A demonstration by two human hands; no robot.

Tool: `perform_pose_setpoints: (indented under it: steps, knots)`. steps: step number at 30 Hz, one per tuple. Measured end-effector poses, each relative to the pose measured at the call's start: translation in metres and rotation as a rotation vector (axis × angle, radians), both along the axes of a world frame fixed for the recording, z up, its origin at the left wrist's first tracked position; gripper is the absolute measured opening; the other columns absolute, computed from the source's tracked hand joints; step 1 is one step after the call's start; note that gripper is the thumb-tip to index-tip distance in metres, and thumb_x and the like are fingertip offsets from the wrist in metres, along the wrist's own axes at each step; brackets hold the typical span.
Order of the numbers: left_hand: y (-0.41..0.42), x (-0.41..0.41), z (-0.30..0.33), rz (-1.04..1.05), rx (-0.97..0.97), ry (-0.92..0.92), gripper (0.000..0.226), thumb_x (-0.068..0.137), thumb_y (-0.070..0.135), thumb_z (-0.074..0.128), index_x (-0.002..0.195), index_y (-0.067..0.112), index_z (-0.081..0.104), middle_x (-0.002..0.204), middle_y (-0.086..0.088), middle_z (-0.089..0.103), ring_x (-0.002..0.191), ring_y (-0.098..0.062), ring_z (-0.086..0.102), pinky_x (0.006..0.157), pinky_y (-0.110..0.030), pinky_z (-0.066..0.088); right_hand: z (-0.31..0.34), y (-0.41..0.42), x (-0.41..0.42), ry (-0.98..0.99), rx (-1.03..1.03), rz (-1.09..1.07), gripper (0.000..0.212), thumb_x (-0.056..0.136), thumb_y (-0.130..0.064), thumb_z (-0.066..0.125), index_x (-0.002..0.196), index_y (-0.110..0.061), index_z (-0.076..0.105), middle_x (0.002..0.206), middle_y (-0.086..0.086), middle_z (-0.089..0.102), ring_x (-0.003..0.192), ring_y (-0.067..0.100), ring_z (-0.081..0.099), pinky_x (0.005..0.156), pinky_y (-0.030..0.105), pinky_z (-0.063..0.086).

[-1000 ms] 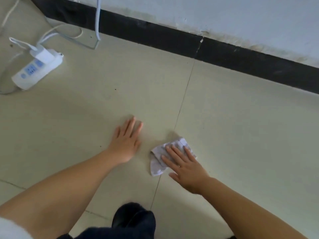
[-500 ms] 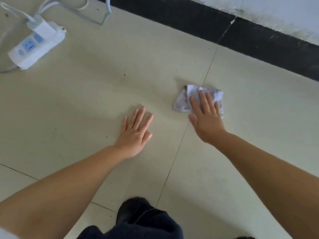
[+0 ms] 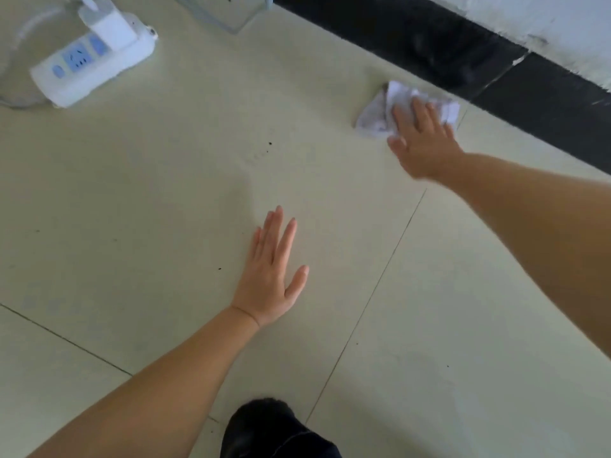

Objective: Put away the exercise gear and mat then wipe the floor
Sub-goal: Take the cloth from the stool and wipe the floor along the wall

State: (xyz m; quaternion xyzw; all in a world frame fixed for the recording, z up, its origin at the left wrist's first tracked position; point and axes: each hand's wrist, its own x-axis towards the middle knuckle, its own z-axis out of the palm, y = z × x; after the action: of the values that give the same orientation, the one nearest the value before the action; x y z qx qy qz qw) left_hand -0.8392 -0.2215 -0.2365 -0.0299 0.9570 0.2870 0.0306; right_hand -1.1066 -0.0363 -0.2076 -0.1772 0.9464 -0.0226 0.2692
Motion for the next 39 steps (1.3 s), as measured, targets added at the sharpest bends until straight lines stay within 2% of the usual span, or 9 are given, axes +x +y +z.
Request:
perform_pose_setpoints:
  steps: [4, 10, 13, 15, 20, 24, 31, 35, 39]
  knots:
    - [0.001, -0.002, 0.003, 0.068, 0.041, -0.017, 0.070, 0.093, 0.042, 0.038, 0.149, 0.016, 0.005, 0.158, -0.012, 0.002, 0.148, -0.023, -0.002, 0.120, -0.036, 0.005, -0.004, -0.033, 0.023, 0.028, -0.055, -0.077, 0.059, 0.100, -0.045, 0.018, 0.153, -0.023, 0.000, 0.160, 0.010, -0.010, 0.147, 0.030, -0.008, 0.117, 0.053, 0.002]
    - [0.003, -0.004, 0.005, 0.239, 0.253, 0.017, 0.070, 0.094, 0.059, 0.027, 0.148, 0.021, 0.002, 0.157, -0.011, -0.004, 0.147, -0.025, -0.002, 0.120, -0.031, 0.008, -0.009, 0.001, 0.219, 0.007, -0.260, 0.727, 0.059, 0.094, -0.047, 0.033, 0.148, -0.024, 0.028, 0.157, 0.007, 0.018, 0.146, 0.029, 0.014, 0.113, 0.051, 0.013]
    - [0.004, -0.003, 0.004, 0.225, 0.244, 0.061, 0.068, 0.094, 0.057, 0.028, 0.147, 0.021, 0.003, 0.157, -0.011, -0.004, 0.147, -0.028, 0.000, 0.120, -0.031, 0.007, -0.015, 0.013, 0.188, -0.047, -0.267, 1.045, 0.054, 0.091, -0.040, 0.038, 0.143, -0.026, 0.039, 0.151, 0.001, 0.038, 0.141, 0.027, 0.027, 0.111, 0.049, 0.019]
    - [0.003, -0.004, 0.002, 0.185, 0.201, 0.084, 0.068, 0.095, 0.055, 0.028, 0.147, 0.018, 0.005, 0.156, -0.015, 0.000, 0.146, -0.032, 0.003, 0.120, -0.037, 0.010, -0.017, 0.000, 0.127, -0.005, -0.310, 0.917, 0.055, 0.092, -0.039, 0.035, 0.144, -0.022, 0.039, 0.150, 0.005, 0.038, 0.140, 0.029, 0.031, 0.112, 0.050, 0.019]
    - [0.003, -0.004, 0.003, 0.180, 0.174, 0.015, 0.067, 0.095, 0.054, 0.027, 0.148, 0.020, 0.004, 0.158, -0.010, -0.003, 0.148, -0.024, -0.004, 0.120, -0.037, 0.007, -0.006, -0.026, -0.042, -0.018, 0.064, 0.101, 0.083, 0.084, -0.061, -0.002, 0.153, -0.015, 0.008, 0.160, 0.013, -0.005, 0.146, 0.031, -0.006, 0.118, 0.052, 0.003]
    - [0.005, -0.006, 0.002, 0.164, 0.102, 0.005, 0.066, 0.093, 0.042, 0.037, 0.147, 0.013, 0.013, 0.156, -0.020, 0.009, 0.146, -0.029, 0.003, 0.118, -0.041, 0.009, -0.006, -0.025, 0.015, 0.020, -0.027, 0.152, 0.079, 0.091, -0.062, 0.004, 0.152, -0.013, 0.005, 0.158, 0.019, -0.004, 0.146, 0.037, -0.001, 0.116, 0.055, 0.010]
    - [0.004, -0.007, -0.004, 0.114, -0.010, 0.011, 0.062, 0.091, 0.039, 0.036, 0.145, 0.011, 0.022, 0.153, -0.020, 0.025, 0.142, -0.030, 0.016, 0.117, -0.036, 0.004, 0.004, 0.031, 0.318, 0.012, -0.220, 0.431, 0.059, 0.094, -0.041, 0.041, 0.149, -0.025, 0.028, 0.158, 0.006, 0.021, 0.146, 0.027, 0.015, 0.111, 0.048, 0.023]
    - [0.008, -0.008, -0.014, 0.044, -0.322, 0.006, 0.054, 0.088, 0.030, 0.038, 0.140, 0.017, 0.038, 0.147, -0.018, 0.040, 0.136, -0.035, 0.034, 0.111, -0.047, 0.015, -0.009, 0.068, 0.272, -0.014, -0.214, 0.656, 0.048, 0.100, -0.038, 0.031, 0.147, -0.030, 0.032, 0.155, -0.001, 0.028, 0.144, 0.023, 0.025, 0.115, 0.043, 0.020]
    - [0.011, -0.007, -0.016, 0.050, -0.401, 0.027, 0.051, 0.090, 0.027, 0.036, 0.141, 0.016, 0.036, 0.146, -0.020, 0.040, 0.136, -0.037, 0.034, 0.111, -0.050, 0.017, -0.010, 0.092, 0.142, 0.187, -0.096, 0.004, 0.055, 0.100, -0.037, 0.025, 0.152, -0.024, 0.015, 0.159, 0.007, 0.015, 0.146, 0.028, 0.016, 0.116, 0.049, 0.022]
